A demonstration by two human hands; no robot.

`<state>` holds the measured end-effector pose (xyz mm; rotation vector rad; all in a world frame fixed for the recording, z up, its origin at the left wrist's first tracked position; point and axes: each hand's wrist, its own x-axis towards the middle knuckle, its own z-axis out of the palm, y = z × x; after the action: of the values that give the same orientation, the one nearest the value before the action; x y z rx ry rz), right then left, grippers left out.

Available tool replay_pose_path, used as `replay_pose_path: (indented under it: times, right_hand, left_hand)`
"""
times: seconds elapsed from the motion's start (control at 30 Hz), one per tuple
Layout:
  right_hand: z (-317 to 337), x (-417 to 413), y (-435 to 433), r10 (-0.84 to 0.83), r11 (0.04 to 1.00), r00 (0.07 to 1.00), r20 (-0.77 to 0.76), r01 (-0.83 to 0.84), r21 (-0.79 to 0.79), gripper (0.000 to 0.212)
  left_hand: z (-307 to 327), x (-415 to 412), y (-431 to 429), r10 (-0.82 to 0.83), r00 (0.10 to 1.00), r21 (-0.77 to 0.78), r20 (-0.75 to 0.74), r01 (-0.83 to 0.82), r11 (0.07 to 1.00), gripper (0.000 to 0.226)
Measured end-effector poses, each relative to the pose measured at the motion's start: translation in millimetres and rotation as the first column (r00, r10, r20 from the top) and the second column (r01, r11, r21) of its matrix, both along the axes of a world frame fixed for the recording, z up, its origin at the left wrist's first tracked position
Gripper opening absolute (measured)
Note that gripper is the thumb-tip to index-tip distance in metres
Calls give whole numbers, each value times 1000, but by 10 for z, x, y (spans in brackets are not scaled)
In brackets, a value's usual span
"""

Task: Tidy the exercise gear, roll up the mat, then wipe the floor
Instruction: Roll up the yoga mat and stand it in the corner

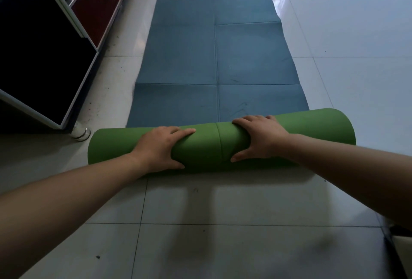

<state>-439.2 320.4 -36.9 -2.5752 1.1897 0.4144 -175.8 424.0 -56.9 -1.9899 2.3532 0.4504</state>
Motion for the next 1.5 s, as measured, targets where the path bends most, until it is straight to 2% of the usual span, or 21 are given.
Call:
replay_pose_path:
  times: [0.23, 0.53, 0.93, 1.1, 1.2, 1.3, 1.5]
  right_hand:
    - [76, -142, 112, 30, 999, 998, 53, -31, 17, 94]
    - [175, -248, 335, 29, 999, 997, 77, -30, 21, 82]
    - [256, -461, 675, 16, 981, 995, 101, -35, 192, 74]
    - [211, -434, 534, -32, 980, 993, 117, 8, 199, 83]
    - [178, -352, 449, -45, 990, 993, 110, 29, 141, 83]
    - [160, -255, 451, 5, 995, 989, 149, -19, 94, 77]
    - [41, -109, 451, 56, 996, 994, 92, -62, 58, 93]
  left_hand:
    - [63, -35, 119, -17, 1000, -56, -5, 17, 998, 85]
    - [232, -116, 256, -63, 997, -15, 40, 64, 998, 74]
    - [414, -227, 426, -230, 971, 210, 68, 211, 955, 77]
    - [344, -139, 277, -153, 988, 293, 17, 141, 946, 88]
    - [278, -37, 201, -61, 994, 358, -88, 89, 930, 92]
    - [223, 8, 132, -10, 984, 371, -178, 76, 925, 87]
    - [167, 84, 51, 6, 980, 293, -198, 53, 955, 70]
